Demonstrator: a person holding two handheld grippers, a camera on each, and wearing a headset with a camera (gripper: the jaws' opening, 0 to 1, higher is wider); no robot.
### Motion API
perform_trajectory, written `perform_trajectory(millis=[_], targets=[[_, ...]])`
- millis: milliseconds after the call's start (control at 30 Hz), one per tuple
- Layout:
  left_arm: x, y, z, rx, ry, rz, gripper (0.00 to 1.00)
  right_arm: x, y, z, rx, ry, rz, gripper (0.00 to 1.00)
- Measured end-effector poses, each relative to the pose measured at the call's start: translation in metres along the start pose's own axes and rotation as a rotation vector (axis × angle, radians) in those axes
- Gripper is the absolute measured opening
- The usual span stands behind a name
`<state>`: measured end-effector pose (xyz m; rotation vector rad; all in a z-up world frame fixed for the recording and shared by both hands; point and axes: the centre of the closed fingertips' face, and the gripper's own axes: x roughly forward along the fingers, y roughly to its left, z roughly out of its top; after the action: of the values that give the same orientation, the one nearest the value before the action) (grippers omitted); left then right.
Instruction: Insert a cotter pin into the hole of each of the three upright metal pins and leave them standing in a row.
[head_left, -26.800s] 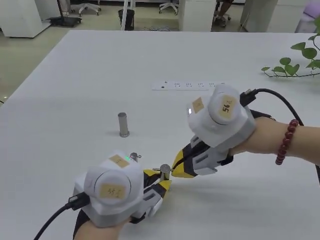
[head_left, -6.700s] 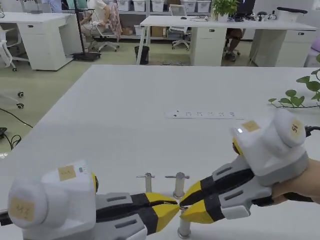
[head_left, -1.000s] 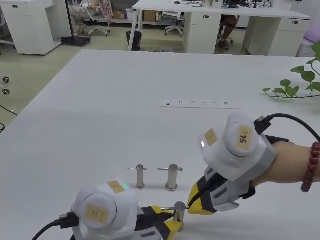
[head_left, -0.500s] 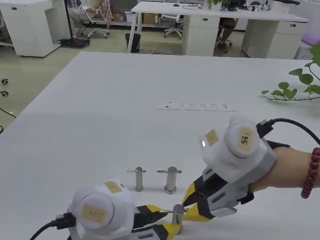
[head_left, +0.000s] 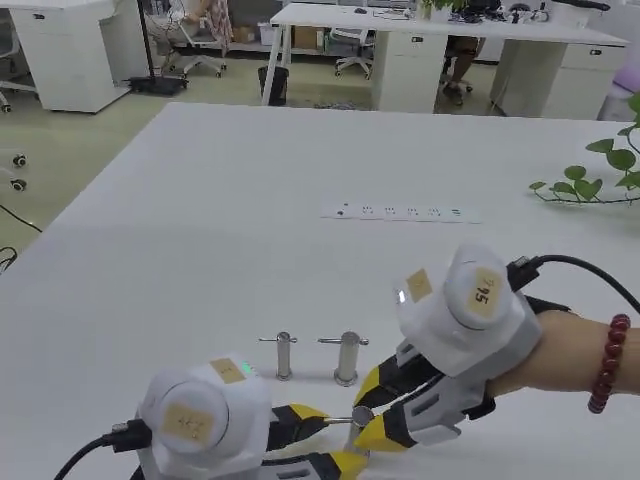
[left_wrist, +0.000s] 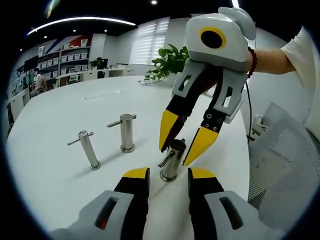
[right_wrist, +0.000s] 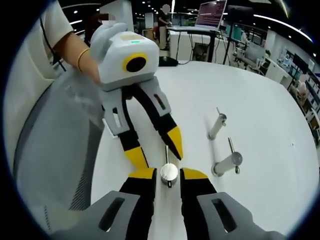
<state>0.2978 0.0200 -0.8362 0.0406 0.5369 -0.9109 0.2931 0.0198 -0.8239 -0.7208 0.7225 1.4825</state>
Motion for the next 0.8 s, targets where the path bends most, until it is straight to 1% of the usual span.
perform_trajectory(millis=[67,200,267,333,500,633,800], targets=[[-0.001,-0.001,0.000,0.003,0.001,-0.001,0.30,0.002,0.001,0.001,0.008,-0.015,0.003,0.19],[-0.002,0.000,0.002,0.001,-0.006,0.001,0.31,0.004,-0.001,-0.001,0.011,-0.023,-0.003,0.16],[-0.002,0.000,0.003,-0.001,-0.010,0.002,0.31,0.004,-0.001,0.000,0.031,-0.035,0.002,0.16],[-0.003,-0.001,0.005,-0.002,-0.014,0.002,0.32,0.003,-0.001,0.000,0.028,-0.041,0.002,0.15],[-0.004,-0.001,0.007,-0.006,-0.023,0.001,0.34,0.003,-0.002,0.000,0.013,-0.046,-0.001,0.14],[-0.004,0.000,0.009,-0.005,-0.031,0.007,0.34,0.003,-0.003,0.000,0.017,-0.047,-0.005,0.14],[-0.005,-0.002,0.011,0.007,-0.030,0.000,0.35,0.001,-0.006,-0.001,0.031,-0.051,-0.015,0.14]])
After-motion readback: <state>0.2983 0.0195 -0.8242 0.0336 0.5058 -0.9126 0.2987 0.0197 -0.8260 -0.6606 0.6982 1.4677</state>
